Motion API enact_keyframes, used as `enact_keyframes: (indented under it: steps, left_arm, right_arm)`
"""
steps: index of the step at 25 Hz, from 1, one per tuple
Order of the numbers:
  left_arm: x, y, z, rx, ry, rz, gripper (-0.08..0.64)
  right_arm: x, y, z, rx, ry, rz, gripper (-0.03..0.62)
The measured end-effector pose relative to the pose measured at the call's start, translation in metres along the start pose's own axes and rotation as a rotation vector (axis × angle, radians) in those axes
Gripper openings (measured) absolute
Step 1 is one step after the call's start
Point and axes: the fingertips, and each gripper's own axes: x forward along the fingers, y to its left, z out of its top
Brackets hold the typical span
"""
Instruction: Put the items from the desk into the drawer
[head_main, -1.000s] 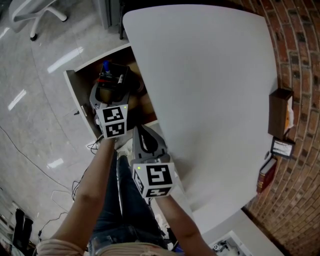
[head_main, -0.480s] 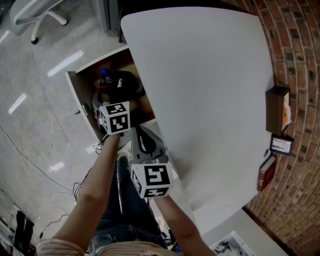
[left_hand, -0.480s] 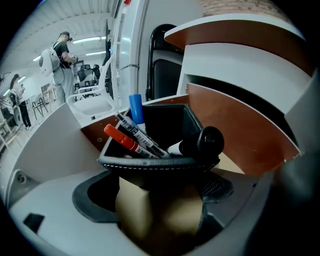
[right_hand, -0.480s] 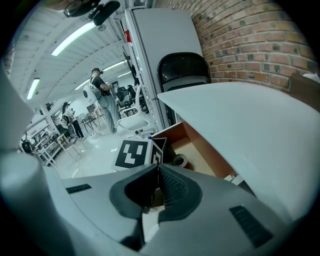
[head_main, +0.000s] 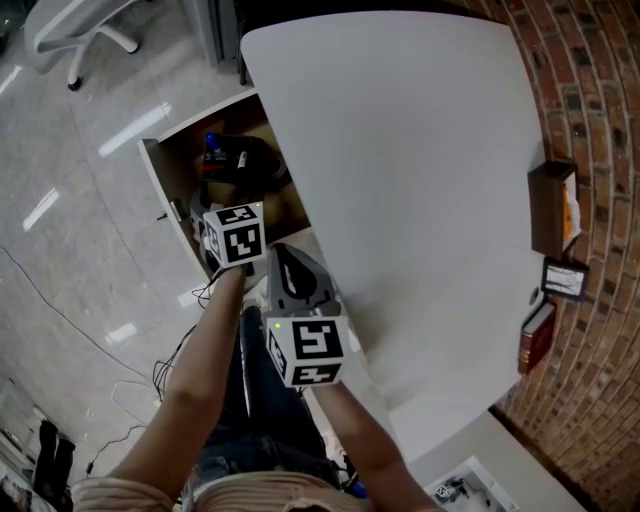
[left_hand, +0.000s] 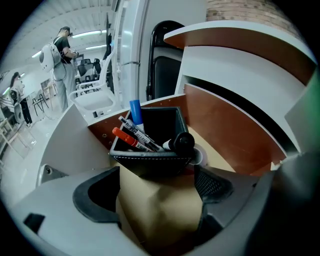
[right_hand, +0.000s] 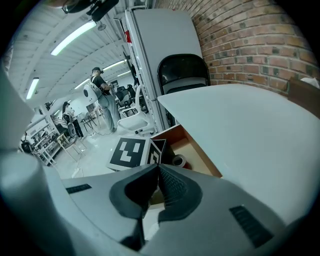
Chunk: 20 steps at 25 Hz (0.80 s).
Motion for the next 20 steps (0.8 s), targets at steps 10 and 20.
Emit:
enact_keyframes:
  steps: [10,20]
  left_arm:
    - [-0.043,-0.006,0.013,-0.011,0.024,-0.045,0.443]
    - [-0.102,-0.014,0.04,-0.002,-0.028,-0.185,0.411]
  right_arm:
    - [-0.021,0.011,0.013,0.005,-0.017,0.006,0.018]
    - [-0.05,0.025,0.029,0.014,-0.056,0.007,0.018]
